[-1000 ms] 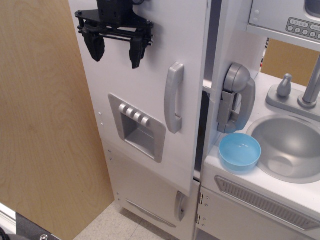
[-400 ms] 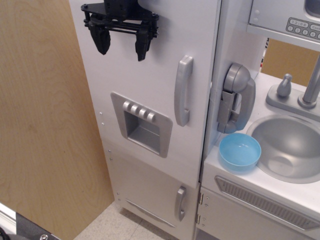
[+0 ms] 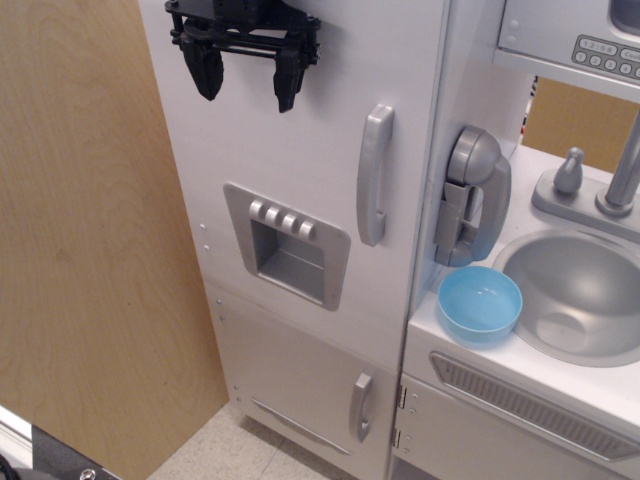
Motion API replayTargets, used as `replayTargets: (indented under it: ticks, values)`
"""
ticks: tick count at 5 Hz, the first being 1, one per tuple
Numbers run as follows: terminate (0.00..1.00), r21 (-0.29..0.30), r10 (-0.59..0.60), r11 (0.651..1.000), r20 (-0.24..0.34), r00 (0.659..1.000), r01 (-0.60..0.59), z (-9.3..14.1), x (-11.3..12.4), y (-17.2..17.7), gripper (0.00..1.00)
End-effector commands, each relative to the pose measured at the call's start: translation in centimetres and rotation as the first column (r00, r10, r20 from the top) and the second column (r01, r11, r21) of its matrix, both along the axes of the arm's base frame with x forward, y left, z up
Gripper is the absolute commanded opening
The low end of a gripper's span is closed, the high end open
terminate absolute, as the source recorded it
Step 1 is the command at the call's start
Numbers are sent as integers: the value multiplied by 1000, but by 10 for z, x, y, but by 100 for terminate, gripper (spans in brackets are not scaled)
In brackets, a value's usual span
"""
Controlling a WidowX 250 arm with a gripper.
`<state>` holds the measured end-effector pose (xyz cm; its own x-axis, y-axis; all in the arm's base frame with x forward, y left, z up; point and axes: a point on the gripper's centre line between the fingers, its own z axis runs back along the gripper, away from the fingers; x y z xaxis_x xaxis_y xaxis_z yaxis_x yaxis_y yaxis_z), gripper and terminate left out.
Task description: Close fridge
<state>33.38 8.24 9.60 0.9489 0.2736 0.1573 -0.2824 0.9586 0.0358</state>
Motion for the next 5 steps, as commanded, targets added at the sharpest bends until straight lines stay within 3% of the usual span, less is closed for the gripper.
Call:
replayTargets:
  ticks: [1, 3, 4, 5]
  values:
    - [0, 21, 10, 1000, 69, 998, -11, 19, 4, 8, 100]
    - [0, -6, -57, 998, 24, 998, 57, 28, -59, 9, 100]
    - [0, -6, -57, 998, 24, 998, 57, 28, -59, 9, 100]
    - [100, -6, -57, 998, 24, 998, 57, 28, -59, 9, 100]
